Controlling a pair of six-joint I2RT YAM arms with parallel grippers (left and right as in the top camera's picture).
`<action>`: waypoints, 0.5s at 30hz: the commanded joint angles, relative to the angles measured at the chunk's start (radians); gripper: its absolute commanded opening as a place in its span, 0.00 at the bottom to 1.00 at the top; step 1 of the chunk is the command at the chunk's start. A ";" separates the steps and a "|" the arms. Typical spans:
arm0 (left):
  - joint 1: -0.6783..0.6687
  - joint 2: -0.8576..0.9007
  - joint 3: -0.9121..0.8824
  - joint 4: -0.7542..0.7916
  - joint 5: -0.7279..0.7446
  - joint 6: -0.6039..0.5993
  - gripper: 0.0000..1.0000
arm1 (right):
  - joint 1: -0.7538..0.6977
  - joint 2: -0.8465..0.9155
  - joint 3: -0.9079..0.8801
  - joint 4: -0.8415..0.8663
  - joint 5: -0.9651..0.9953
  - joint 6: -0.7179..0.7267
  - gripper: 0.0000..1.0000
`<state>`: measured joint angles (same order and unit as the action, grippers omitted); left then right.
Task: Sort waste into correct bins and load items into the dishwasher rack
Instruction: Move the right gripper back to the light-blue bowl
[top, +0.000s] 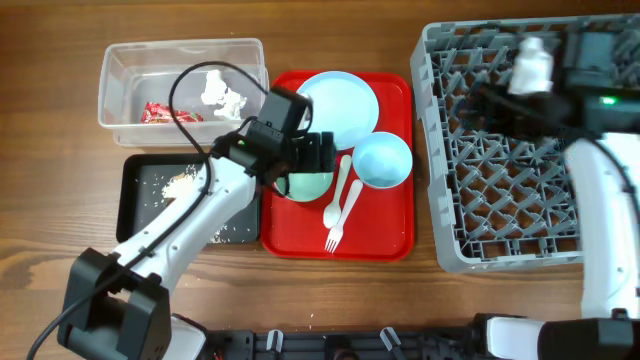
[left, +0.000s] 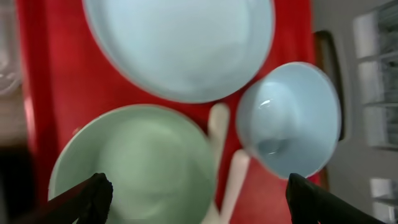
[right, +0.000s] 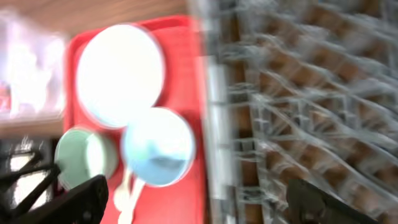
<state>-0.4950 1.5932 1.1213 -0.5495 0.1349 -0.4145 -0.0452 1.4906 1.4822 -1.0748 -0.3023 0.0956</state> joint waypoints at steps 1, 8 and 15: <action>0.076 -0.018 0.005 -0.092 -0.035 -0.088 0.93 | 0.154 0.050 0.012 0.045 0.055 -0.036 0.91; 0.164 -0.032 0.005 -0.204 -0.032 -0.098 0.96 | 0.328 0.224 0.011 0.080 0.196 0.040 0.90; 0.163 -0.032 0.005 -0.203 -0.032 -0.098 0.96 | 0.352 0.424 0.011 0.085 0.244 0.142 0.89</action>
<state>-0.3344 1.5913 1.1213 -0.7525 0.1123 -0.5003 0.3027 1.8362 1.4822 -0.9939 -0.1093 0.1738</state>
